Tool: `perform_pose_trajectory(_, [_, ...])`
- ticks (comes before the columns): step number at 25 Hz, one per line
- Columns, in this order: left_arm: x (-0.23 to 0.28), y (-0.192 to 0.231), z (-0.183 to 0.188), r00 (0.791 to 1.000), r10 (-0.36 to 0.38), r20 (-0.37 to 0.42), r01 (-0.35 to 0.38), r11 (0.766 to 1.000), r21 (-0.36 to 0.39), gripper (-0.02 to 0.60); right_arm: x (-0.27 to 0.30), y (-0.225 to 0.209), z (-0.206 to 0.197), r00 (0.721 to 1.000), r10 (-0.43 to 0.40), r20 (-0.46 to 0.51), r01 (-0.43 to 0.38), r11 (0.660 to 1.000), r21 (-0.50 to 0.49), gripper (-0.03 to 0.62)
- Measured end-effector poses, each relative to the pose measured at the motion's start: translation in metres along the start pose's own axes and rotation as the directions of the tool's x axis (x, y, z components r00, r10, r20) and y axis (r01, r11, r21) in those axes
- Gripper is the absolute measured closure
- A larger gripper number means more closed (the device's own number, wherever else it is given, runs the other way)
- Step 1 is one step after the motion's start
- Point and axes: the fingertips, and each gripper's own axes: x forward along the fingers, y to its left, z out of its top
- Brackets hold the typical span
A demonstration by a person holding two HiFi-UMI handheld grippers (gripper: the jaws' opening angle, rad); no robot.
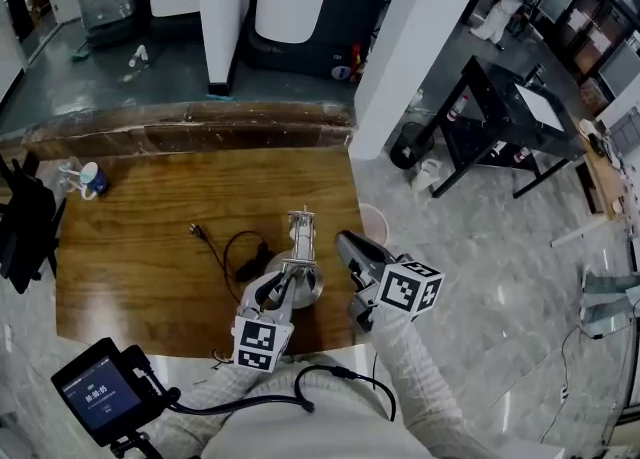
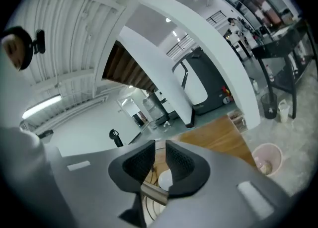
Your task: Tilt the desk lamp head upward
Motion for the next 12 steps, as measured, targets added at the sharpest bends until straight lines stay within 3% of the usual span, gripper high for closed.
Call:
perform_pose_trajectory(6, [0.001,-0.013,-0.004,0.998,-0.056,-0.018,0.056,0.998,0.022,0.457,0.021,0.004,0.0,0.988,0.142,-0.068,-0.124,0.968,0.218,0.52])
perform_pose_trajectory(9, [0.008,-0.016,-0.002,0.998,-0.052,-0.029,0.053,0.998,0.031,0.447,0.029,0.016,-0.002,0.966,0.251,-0.069,-0.21,0.908,0.362,0.517])
perform_pose_trajectory(12, [0.011,-0.016,0.002,0.999,-0.04,-0.029,0.041,0.999,0.033,0.442,0.035,0.018,-0.008,0.949,0.306,-0.073,-0.232,0.838,0.494,0.516])
